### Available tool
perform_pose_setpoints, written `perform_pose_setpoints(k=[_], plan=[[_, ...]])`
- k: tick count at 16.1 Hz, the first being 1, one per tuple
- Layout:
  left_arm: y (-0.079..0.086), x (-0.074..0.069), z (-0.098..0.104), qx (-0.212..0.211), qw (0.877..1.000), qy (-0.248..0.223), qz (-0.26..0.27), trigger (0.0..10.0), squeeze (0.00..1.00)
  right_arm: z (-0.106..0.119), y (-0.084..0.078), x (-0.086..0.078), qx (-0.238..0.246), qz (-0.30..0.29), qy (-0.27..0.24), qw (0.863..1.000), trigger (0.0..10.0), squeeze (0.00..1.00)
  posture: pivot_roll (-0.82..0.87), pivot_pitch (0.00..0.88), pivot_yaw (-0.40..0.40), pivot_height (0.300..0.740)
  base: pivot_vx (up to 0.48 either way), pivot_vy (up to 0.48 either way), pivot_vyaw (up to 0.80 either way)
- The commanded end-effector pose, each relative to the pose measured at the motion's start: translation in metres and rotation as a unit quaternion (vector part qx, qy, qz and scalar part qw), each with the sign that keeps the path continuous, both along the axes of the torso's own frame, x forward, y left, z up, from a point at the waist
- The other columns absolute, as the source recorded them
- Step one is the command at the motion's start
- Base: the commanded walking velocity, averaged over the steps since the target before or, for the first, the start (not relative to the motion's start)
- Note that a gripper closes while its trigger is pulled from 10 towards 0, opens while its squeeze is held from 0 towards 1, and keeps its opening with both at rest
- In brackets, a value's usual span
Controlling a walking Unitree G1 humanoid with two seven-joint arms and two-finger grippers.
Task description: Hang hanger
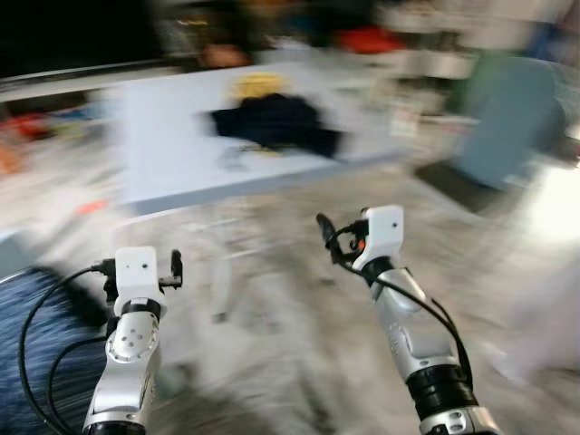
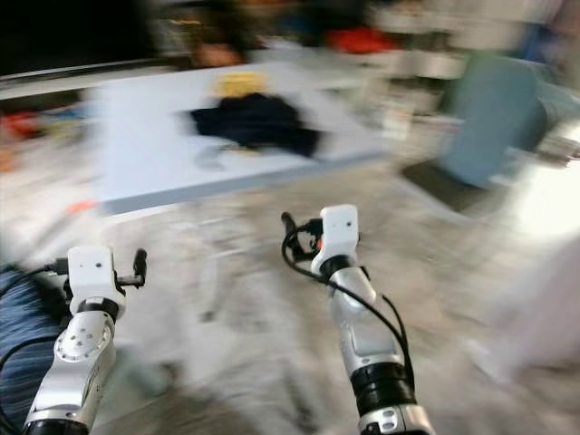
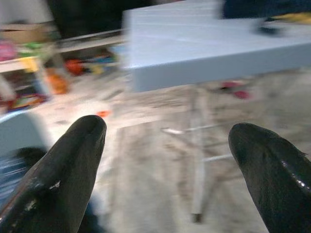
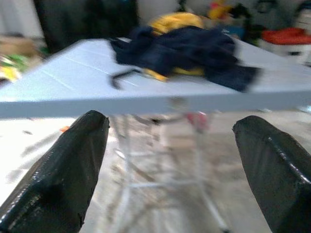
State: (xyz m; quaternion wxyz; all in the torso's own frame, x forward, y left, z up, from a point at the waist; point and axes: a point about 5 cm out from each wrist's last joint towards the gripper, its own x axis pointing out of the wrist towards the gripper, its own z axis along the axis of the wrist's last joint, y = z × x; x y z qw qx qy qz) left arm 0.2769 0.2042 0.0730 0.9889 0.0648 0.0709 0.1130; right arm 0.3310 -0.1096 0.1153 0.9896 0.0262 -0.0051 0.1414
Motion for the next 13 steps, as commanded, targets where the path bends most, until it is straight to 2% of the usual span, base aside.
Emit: perform_pose_setpoints(k=[1,6,9,10,11,13], plan=[[-0.010,0.003,0.001,0.003,1.000,0.000,-0.008,10.0,0.00,-0.006,-0.015,-0.002,-0.002,-0.021,0.008,1.000,10.0,0.00,-0.01,0.000,0.009,0.740,0.000,0.480,0.00],[-0.011,0.006,0.001,0.006,1.000,0.002,-0.010,10.0,0.00,-0.005,-0.016,-0.001,-0.003,-0.022,0.008,1.000,10.0,0.00,-0.01,0.000,0.007,0.740,0.000,0.480,0.00],[-0.004,0.007,0.003,0.013,1.000,-0.009,-0.001,10.0,0.00,-0.004,-0.015,0.000,-0.003,-0.021,0.007,1.000,10.0,0.00,-0.01,0.000,0.005,0.740,0.000,0.480,0.00],[-0.004,0.007,0.008,0.015,0.999,-0.027,-0.010,10.0,0.00,-0.004,-0.015,0.000,-0.002,-0.020,0.006,1.000,10.0,0.00,-0.01,0.000,0.005,0.740,0.000,0.000,0.00],[-0.007,0.006,0.014,-0.001,0.998,-0.053,-0.032,10.0,0.00,-0.003,-0.014,0.000,-0.003,-0.019,0.006,1.000,10.0,0.00,-0.01,0.000,0.005,0.740,0.000,0.000,0.00],[-0.009,0.005,0.015,-0.029,0.997,-0.060,-0.039,10.0,0.00,-0.003,-0.014,0.000,-0.005,-0.019,0.004,1.000,10.0,0.00,-0.01,0.000,0.007,0.740,0.000,0.000,0.28]])
